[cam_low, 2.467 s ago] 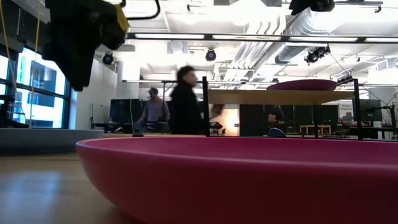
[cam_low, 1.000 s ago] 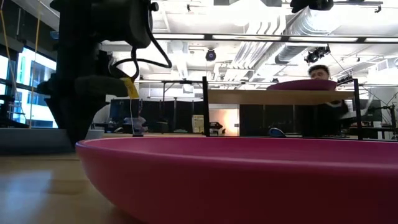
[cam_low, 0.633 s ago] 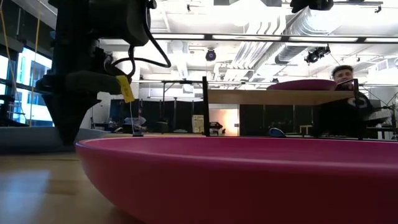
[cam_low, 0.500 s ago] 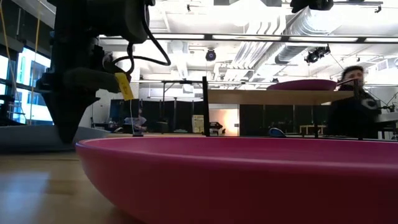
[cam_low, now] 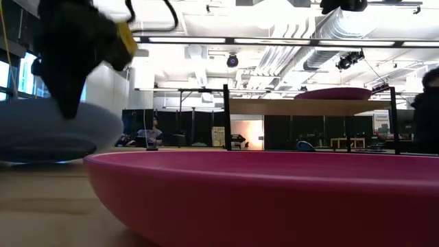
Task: Place and stack plates onto a shelf
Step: Stack the blue plate on top of the purple plate on the shelf
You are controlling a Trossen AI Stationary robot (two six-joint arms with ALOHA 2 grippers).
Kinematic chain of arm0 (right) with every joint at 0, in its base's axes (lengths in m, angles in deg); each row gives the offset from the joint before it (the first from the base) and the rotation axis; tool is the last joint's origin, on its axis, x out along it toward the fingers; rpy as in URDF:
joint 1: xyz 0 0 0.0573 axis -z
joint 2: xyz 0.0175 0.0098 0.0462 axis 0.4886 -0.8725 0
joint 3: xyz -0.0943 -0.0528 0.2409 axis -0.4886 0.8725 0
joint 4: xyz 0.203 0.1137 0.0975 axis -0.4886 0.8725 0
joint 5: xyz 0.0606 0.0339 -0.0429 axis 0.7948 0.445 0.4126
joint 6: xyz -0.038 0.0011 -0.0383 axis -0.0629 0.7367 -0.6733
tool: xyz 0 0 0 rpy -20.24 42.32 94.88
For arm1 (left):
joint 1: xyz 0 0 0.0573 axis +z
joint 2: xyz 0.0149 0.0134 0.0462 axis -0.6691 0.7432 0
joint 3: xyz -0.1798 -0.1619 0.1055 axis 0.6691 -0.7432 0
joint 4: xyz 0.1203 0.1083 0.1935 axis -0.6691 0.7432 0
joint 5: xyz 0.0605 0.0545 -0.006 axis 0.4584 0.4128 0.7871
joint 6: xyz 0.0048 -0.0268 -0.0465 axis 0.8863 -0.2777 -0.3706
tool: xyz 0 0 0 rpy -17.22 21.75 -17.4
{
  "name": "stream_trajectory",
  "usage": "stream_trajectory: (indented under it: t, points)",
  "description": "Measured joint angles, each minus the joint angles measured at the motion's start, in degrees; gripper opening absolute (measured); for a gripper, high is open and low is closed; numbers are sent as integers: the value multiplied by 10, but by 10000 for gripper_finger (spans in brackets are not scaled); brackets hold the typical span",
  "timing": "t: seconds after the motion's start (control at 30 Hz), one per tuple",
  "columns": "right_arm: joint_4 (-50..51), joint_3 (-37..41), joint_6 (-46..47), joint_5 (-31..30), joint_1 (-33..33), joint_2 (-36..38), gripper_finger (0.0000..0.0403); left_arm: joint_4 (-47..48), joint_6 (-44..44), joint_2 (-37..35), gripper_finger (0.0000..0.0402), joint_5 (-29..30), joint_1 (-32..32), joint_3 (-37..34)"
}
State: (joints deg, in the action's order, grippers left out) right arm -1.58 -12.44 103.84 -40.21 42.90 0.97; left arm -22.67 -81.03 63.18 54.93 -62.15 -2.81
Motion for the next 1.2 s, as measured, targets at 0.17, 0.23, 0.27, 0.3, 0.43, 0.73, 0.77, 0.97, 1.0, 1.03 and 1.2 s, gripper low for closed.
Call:
stream_trajectory:
  t: [0.17,0.23,0.27,0.3,0.43,0.73,0.77,0.97,1.0,1.03,1.2]
  points:
    - [1,0,8,0,-2,0,53,2,4,-58,1,11,-10,1]
    - [3,0,7,0,-4,0,53,11,14,-76,1,22,-13,6]
    - [4,0,7,0,-6,0,53,14,23,-83,1,28,-14,10]
    - [5,0,6,0,-9,0,53,13,34,-90,1,34,-14,17]
    - [5,0,5,0,-20,0,59,16,76,-104,1,55,-12,44]
    - [-1,0,39,-22,-33,-5,123,23,210,-101,1,83,-8,105]
    - [-2,0,52,-22,-33,-6,127,27,224,-101,1,89,-8,111]
    - [-22,0,113,-23,-33,-20,133,44,355,-101,1,109,6,137]
    - [-26,0,114,-23,-33,-24,133,46,383,-101,1,109,11,140]
    - [-29,0,115,-23,-33,-28,133,46,410,-101,1,110,16,144]
    - [-58,0,164,-23,-33,-57,133,47,551,-101,1,112,41,158]
